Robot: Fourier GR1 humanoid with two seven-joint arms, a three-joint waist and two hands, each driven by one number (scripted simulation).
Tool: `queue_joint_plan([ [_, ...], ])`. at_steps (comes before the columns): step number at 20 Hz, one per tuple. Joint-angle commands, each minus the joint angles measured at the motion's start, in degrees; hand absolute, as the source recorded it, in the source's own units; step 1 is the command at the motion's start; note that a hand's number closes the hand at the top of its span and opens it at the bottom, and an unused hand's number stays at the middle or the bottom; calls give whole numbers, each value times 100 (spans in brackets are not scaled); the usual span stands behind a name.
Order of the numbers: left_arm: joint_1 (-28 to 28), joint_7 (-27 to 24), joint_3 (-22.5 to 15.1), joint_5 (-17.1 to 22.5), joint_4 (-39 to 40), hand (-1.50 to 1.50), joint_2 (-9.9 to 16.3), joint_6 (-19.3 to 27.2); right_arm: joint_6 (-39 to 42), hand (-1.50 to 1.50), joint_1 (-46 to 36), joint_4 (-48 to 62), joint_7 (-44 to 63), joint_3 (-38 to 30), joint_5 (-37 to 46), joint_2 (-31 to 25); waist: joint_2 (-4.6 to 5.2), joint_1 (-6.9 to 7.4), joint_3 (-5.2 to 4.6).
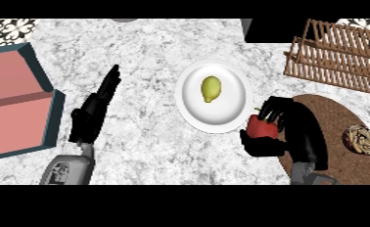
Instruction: Pick the bell pepper from the placemat and place it in the tiered shelf
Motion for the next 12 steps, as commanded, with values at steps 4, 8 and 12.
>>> queue_joint_plan([
  [4,-131,60,193,109,93,0,101,-71,-65,150,-726,-1553,1251,220,82,35,-13,-21,-9],
  [8,-91,-3,123,122,-48,0,97,-177,189,150,-1143,-1891,1778,-58,462,29,0,2,-6],
  [12,-159,-174,239,60,352,0,96,-74,829,150,-1510,-2419,2151,-491,655,-491,7,-24,-7],
])
